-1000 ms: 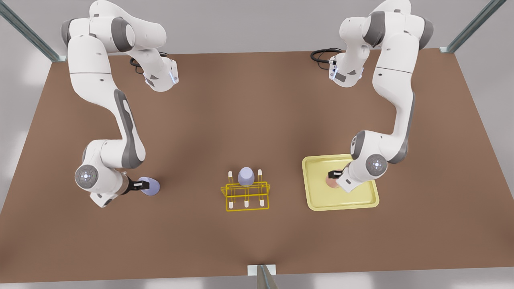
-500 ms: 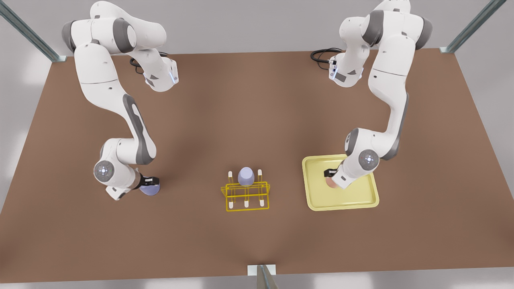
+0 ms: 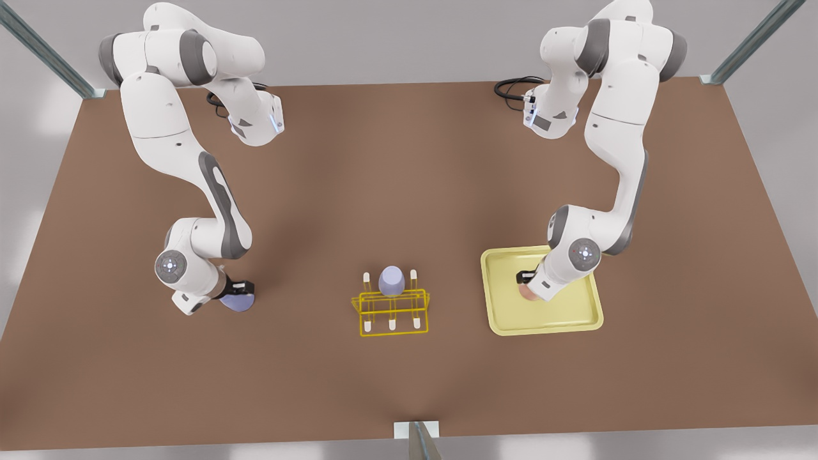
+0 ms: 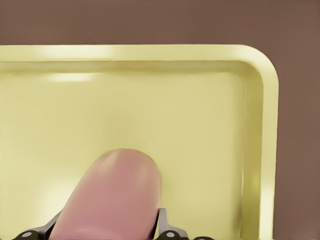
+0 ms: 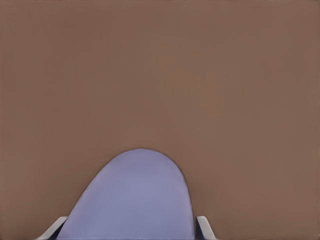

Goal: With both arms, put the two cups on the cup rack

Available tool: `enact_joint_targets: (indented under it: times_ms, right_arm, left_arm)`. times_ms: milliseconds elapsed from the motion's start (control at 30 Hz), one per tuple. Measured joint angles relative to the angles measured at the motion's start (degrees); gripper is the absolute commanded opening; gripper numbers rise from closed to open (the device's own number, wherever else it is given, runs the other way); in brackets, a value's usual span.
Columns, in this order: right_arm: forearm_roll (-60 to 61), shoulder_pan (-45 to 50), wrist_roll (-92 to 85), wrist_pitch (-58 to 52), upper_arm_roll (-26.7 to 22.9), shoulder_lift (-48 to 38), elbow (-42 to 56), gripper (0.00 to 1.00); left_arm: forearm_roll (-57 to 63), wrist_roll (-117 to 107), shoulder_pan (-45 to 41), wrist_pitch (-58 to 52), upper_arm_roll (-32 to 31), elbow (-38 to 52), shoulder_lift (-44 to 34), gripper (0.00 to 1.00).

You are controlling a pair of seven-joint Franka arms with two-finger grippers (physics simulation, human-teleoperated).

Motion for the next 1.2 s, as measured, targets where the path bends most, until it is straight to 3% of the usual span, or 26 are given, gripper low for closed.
enact_joint_targets:
  times_ms: [400, 600, 867, 1200]
  right_arm:
    - [0.08, 0.09, -0.2, 0.32, 0.01, 0.07, 1.05, 0.82]
    - [0.11, 0.07, -0.51, 0.11, 0.08, -0.49, 1.99, 0.82]
    - [2.03, -0.07, -0.87, -0.25, 6.04, -5.17, 4.64, 0.82]
    - [15.8, 2.26, -1.03, -1.02, 12.9, -2.73, 14.67, 0.82]
  left_arm:
    - [-1.2, -0.79, 0.1, -1.93, -0.23, 4.8, 0.33, 0.82]
    - [-9.17, -1.66, 0.12, -6.83, -0.47, 19.06, 1.96, 0.82]
    - [-11.79, -8.94, -1.02, -11.79, -7.22, 45.4, 14.73, 0.83]
    - [-12.09, -16.84, -5.65, -8.66, -14.56, 49.33, 19.29, 0.83]
